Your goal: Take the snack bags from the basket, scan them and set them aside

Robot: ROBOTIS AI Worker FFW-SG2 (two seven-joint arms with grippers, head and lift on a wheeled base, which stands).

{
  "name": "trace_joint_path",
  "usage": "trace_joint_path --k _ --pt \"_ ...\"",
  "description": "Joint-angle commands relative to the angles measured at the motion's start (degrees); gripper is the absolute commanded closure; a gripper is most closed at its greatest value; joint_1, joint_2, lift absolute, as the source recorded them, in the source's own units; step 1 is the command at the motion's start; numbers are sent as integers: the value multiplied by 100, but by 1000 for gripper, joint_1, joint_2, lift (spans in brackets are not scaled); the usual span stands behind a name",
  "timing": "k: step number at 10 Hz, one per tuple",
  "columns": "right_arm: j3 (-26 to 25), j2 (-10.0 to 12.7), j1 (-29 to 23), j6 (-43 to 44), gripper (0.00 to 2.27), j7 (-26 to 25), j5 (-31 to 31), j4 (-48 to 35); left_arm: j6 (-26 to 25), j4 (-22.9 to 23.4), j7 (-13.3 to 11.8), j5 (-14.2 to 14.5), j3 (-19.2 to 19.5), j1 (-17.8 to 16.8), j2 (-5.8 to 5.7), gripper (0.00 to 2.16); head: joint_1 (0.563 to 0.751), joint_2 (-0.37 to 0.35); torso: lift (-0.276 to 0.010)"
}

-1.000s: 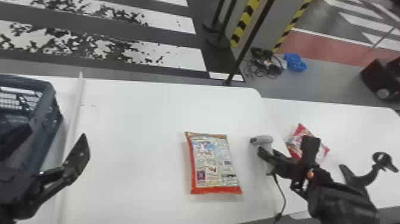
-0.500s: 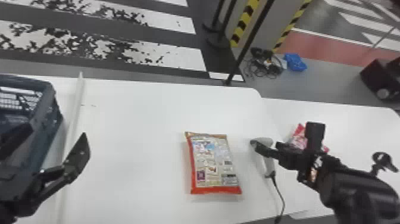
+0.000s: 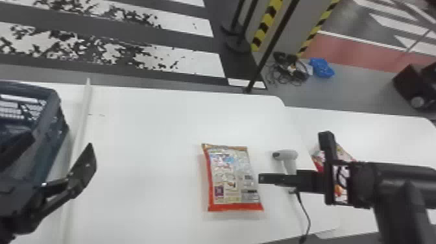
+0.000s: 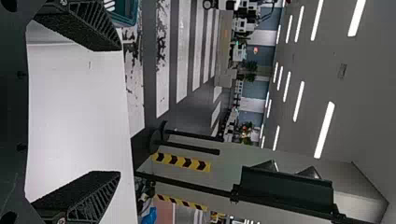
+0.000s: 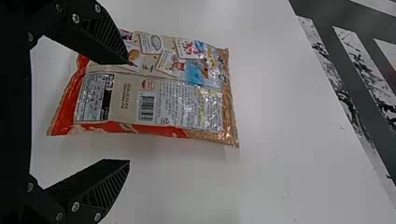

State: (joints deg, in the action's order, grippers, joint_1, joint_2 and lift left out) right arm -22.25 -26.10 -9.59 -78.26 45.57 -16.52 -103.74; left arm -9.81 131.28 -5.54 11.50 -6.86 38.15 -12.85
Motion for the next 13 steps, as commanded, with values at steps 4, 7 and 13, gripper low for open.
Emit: trace_joint_path --k 4,7,13 --pt "775 -71 608 957 194 602 369 1391 0 3 -9 28 18 0 -24 39 695 -319 -75" --pt "1320 -212 915 1203 184 778 615 1883 0 20 -27 19 18 26 -15 39 695 -316 -75" --pt "1548 -176 968 1308 2246 1165 580 1857 0 11 -44 10 27 35 2 39 695 -266 -75"
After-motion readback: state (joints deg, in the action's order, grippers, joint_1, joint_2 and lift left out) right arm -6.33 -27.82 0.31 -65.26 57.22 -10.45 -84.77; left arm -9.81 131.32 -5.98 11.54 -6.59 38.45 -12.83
